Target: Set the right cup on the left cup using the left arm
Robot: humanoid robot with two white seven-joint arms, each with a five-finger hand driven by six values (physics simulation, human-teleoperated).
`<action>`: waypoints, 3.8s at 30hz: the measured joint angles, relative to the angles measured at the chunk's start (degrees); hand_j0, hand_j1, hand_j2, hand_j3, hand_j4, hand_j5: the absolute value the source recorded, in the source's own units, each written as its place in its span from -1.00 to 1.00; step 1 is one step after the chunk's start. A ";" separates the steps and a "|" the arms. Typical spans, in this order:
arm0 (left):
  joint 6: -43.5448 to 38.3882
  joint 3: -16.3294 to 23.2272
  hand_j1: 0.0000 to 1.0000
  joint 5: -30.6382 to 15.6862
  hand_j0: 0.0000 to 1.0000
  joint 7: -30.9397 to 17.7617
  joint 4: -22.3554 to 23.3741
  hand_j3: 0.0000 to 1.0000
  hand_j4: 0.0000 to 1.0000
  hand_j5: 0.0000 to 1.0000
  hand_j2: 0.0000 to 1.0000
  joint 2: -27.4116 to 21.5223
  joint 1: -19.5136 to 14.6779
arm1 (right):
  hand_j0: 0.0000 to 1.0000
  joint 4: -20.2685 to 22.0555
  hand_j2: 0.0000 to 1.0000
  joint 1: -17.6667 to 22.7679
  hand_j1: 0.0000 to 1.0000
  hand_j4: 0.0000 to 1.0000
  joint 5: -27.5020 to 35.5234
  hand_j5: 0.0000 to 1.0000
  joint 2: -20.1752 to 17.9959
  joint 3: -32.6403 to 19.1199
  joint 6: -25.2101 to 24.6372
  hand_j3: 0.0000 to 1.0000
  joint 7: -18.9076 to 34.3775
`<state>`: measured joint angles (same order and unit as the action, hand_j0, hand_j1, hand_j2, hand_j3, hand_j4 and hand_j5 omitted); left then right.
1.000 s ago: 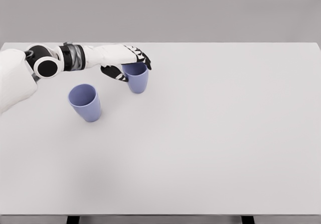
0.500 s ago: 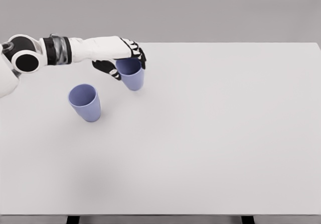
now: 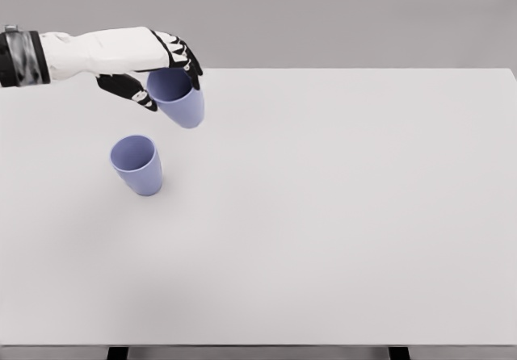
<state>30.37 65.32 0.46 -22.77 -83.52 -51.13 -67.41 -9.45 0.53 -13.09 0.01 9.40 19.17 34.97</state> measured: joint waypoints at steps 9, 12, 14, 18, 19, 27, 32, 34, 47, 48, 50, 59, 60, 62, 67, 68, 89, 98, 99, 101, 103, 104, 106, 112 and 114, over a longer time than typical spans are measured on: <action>-0.01 -0.02 0.03 -2.28 0.03 0.00 -4.84 0.03 0.03 0.03 0.03 -6.26 -1.85 | 1.00 -0.02 1.00 0.00 1.00 1.00 0.00 1.00 0.00 0.00 0.00 1.00 0.00; 0.00 0.00 0.04 -2.55 0.04 0.00 -5.87 0.04 0.04 0.04 0.04 -7.81 -1.93 | 1.00 -0.01 1.00 0.00 1.00 1.00 0.00 1.00 0.00 0.00 0.00 1.00 0.00; 0.02 0.04 0.04 -2.63 0.04 0.00 -6.65 0.04 0.04 0.04 0.04 -8.96 -2.02 | 1.00 0.00 1.00 0.00 1.00 1.00 0.00 1.00 0.00 0.00 0.00 1.00 0.00; 0.02 0.05 0.04 -2.99 0.04 -0.03 -8.35 0.04 0.04 0.04 0.04 -11.07 -2.55 | 1.00 -0.01 1.00 0.00 1.00 1.00 0.00 1.00 0.00 0.00 0.00 1.00 0.00; 0.02 0.06 0.04 -3.07 0.04 -0.04 -8.59 0.04 0.04 0.04 0.04 -11.32 -2.55 | 1.00 -0.01 1.00 0.00 1.00 1.00 0.00 1.00 0.00 0.00 0.00 1.00 0.00; 0.00 0.09 0.04 -3.85 0.04 -0.02 -11.10 0.04 0.04 0.04 0.04 -14.95 -2.72 | 1.00 0.00 1.00 0.00 1.00 1.00 0.00 1.00 0.00 0.00 0.00 1.00 0.00; 0.00 0.43 0.05 -3.94 0.05 -0.30 -13.14 0.05 0.05 0.05 0.05 -17.23 -2.64 | 1.00 0.00 1.00 -0.09 1.00 1.00 0.00 1.00 0.00 0.00 0.00 1.00 0.00; 0.00 0.62 0.05 -3.95 0.05 -0.85 -13.81 0.05 0.05 0.05 0.05 -17.74 -2.64 | 1.00 0.00 1.00 0.00 1.00 1.00 0.00 1.00 0.00 0.00 0.00 1.00 0.00; -0.12 0.95 0.05 -3.88 0.05 -1.68 -16.18 0.05 0.05 0.05 0.05 -19.79 -1.24 | 1.00 -0.02 1.00 0.00 1.00 1.00 -0.01 1.00 0.00 0.00 0.00 1.00 0.00; -0.14 0.95 0.05 -3.87 0.05 -1.73 -16.16 0.05 0.05 0.05 0.05 -19.78 -0.79 | 1.00 -0.02 1.00 0.00 1.00 1.00 0.00 1.00 0.00 0.00 0.00 1.00 0.00; -0.25 0.96 0.05 -3.88 0.05 -1.78 -16.11 0.05 0.05 0.05 0.05 -19.80 -0.70 | 1.00 -0.01 1.00 0.00 1.00 1.00 0.00 1.00 0.00 0.00 0.00 1.00 0.00; -1.46 0.97 0.05 -3.63 0.05 -2.98 -16.02 0.05 0.05 0.05 0.05 -19.41 -0.61 | 1.00 -0.01 1.00 0.00 1.00 1.00 0.00 1.00 0.00 0.00 0.00 1.00 0.00; -1.54 0.97 0.05 -3.59 0.05 -3.05 -16.03 0.05 0.05 0.05 0.05 -19.36 -0.70 | 1.00 -0.02 1.00 0.00 1.00 1.00 0.00 1.00 0.00 0.00 0.00 1.00 0.00; -1.63 0.94 0.05 -3.53 0.05 -3.18 -16.04 0.05 0.05 0.05 0.05 -19.29 -0.61 | 1.00 -0.02 1.00 0.00 1.00 1.00 0.00 1.00 0.00 0.00 0.00 1.00 0.00; -1.60 0.81 0.05 -3.68 0.05 -3.28 -16.21 0.05 0.05 0.05 0.05 -19.24 -0.61 | 1.00 -0.01 1.00 0.00 1.00 1.00 0.00 1.00 0.00 0.00 0.00 1.00 0.00; -1.54 0.78 0.05 -3.74 0.05 -3.27 -16.24 0.05 0.05 0.05 0.05 -19.26 -0.53 | 1.00 -0.01 1.00 0.00 1.00 1.00 0.00 1.00 0.00 0.00 0.00 1.00 0.00; -1.29 0.61 0.06 -4.69 0.06 -3.06 -16.72 0.06 0.06 0.06 0.06 -19.64 -0.35 | 1.00 -0.01 1.00 0.00 1.00 1.00 0.00 1.00 0.00 0.00 0.00 1.00 0.00; -1.43 0.54 0.06 -4.54 0.06 -2.95 -16.15 0.06 0.06 0.06 0.06 -19.21 -0.18 | 1.00 -0.01 1.00 0.00 1.00 1.00 0.00 1.00 0.00 0.00 0.00 1.00 0.00; -1.44 0.52 0.06 -4.52 0.06 -2.93 -16.15 0.06 0.06 0.06 0.06 -19.16 0.00 | 1.00 -0.02 1.00 0.00 1.00 1.00 0.00 1.00 0.00 0.00 0.00 1.00 0.00; -1.46 0.44 0.06 -4.50 0.06 -2.90 -16.15 0.06 0.06 0.06 0.06 -19.03 0.18 | 1.00 -0.02 1.00 0.00 1.00 1.00 0.00 1.00 0.00 0.00 0.00 1.00 0.00; -1.47 0.40 0.06 -4.49 0.06 -2.88 -16.15 0.06 0.06 0.06 0.06 -18.95 0.18 | 1.00 -0.02 1.00 0.00 1.00 1.00 0.00 1.00 0.00 0.00 0.00 1.00 0.00; -1.46 0.38 0.06 -4.49 0.06 -2.87 -16.15 0.06 0.06 0.06 0.06 -18.93 0.18 | 1.00 0.00 1.00 0.00 1.00 1.00 0.00 1.00 0.00 0.00 0.00 1.00 0.00; -1.43 0.32 0.06 -4.49 0.06 -2.87 -16.18 0.06 0.06 0.06 0.06 -18.89 0.18 | 1.00 -0.01 1.00 0.00 1.00 1.00 0.00 1.00 0.00 0.00 0.00 1.00 0.00; -1.55 0.34 0.28 -4.44 0.28 -2.81 -16.14 0.28 0.28 0.28 0.28 -18.97 0.26 | 1.00 -0.02 1.00 0.00 1.00 1.00 0.00 1.00 0.00 0.00 0.00 1.00 0.00; -1.59 0.31 0.29 -4.41 0.29 -2.82 -16.13 0.29 0.29 0.29 0.29 -18.99 0.26 | 1.00 -0.03 1.00 0.00 1.00 1.00 0.00 1.00 0.00 0.00 0.00 1.00 0.00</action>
<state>28.77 65.64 -3.95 -25.59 -99.65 -70.12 -67.15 -9.47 0.53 -13.09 0.01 9.40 19.17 34.97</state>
